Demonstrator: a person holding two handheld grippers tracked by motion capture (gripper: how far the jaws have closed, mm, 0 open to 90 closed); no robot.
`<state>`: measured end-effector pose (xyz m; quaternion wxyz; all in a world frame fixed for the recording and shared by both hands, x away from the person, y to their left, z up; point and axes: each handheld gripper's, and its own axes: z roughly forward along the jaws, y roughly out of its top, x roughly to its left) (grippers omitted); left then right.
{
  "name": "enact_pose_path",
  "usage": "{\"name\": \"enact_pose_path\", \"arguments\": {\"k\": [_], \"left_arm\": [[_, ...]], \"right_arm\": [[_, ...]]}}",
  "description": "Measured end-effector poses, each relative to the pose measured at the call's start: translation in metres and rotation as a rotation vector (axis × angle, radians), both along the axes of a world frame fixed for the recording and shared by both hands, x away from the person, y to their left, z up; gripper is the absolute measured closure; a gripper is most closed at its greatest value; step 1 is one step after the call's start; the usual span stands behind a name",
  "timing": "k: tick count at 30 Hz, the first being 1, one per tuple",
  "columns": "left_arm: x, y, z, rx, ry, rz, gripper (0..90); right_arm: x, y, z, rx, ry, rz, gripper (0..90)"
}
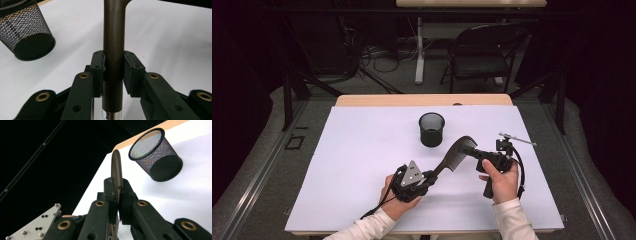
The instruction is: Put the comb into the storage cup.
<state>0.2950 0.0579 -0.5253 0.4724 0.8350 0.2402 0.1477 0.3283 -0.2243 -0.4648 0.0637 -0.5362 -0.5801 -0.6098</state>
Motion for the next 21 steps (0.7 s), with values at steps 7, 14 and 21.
{"name": "enact_pose_path", "arguments": {"k": [7, 14, 21], "left_arm": [[0.0018, 0.0007, -0.0015, -0.01, 0.008, 0.007, 66.1], [0.0044, 0.002, -0.0023, -0.022, 0.017, 0.02, 59.1], [0.0066, 0.005, -0.0003, -0.051, 0.034, 0.041, 50.4]], "right_arm": [[-0.0005, -0.0014, 0.0002, 0.011, -0.007, -0.005, 87.2], [-0.0004, -0.0023, -0.0003, 0.012, -0.01, -0.012, 87.1], [-0.0009, -0.0044, -0.0002, 0.003, -0.025, -0.032, 87.1]]}}
